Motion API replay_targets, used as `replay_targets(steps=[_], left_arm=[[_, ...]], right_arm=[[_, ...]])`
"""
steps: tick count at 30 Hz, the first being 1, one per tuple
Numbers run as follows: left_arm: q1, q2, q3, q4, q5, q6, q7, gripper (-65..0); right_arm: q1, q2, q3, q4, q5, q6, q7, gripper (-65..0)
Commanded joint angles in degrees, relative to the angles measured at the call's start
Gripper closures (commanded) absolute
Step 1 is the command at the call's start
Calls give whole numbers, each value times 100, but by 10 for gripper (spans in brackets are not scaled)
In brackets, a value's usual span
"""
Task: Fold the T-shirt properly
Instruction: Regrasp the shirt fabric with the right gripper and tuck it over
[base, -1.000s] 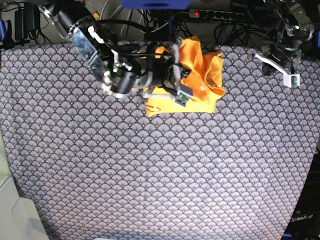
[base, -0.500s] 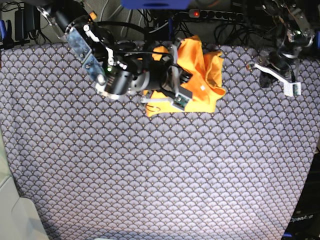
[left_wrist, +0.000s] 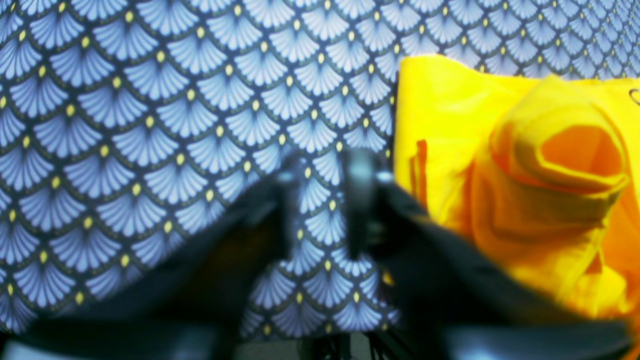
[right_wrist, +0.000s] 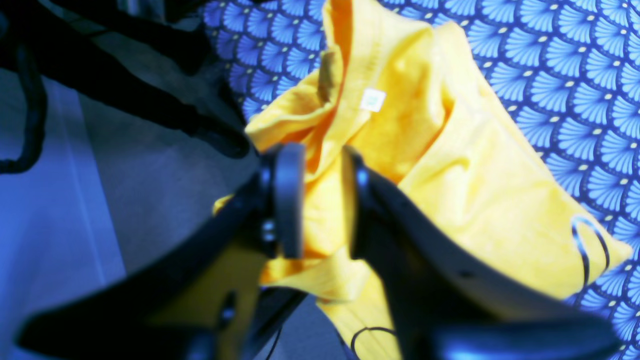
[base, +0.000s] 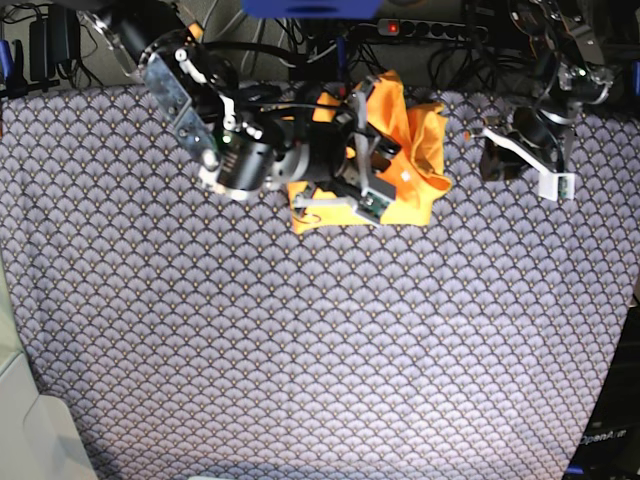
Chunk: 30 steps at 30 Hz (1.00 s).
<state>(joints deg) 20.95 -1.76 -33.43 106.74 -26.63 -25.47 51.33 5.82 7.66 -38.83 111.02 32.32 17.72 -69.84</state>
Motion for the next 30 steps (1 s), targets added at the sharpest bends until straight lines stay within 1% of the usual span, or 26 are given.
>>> replay_targets(steps=[1,2,3,7,8,10,11,14,18,21,30], left_arm=[[46,-39,-81,100,-66,-6,-109,-261],[116,-66,-239,100,-66,-6,-135,-291],[151,-92,-415,100,-93,-6,-144,-308],[160,-119,-1066,91,-102,-15,-109,-312],[160,-127,-1233,91,-75,-15,-109,-312],[160,-259,-1505,47,-84,-15,-100,-312],[186,-312,-1602,38,-93,-15,-100,-312],[239,-435,-1708,29,-102,-15,-100,-312],[239,-488,-1734,29,-84,-15,-100,-312],[230,-497,-1734,3,-66,-15,-100,-312],[169,-497,-1725,-173,-66,-15,-135,-312]], right_arm=[[90,-129,19,111,96,-18,114,-188],[90,-181,19,111,96,-18,114,-208],[90,-243,19,102,96,-18,114,-228],[213,-524,19,93,78,-18,114,-284],[257,-612,19,85,70,-18,114,-292],[266,-770,19,76,70,-18,132,-299],[310,-797,19,32,61,-18,149,-301],[459,-806,19,-285,61,-18,193,-302],[653,-779,19,-821,61,-18,580,-302],[758,-779,19,-1129,61,-18,712,-302],[749,-788,19,-1190,61,-18,782,-300]])
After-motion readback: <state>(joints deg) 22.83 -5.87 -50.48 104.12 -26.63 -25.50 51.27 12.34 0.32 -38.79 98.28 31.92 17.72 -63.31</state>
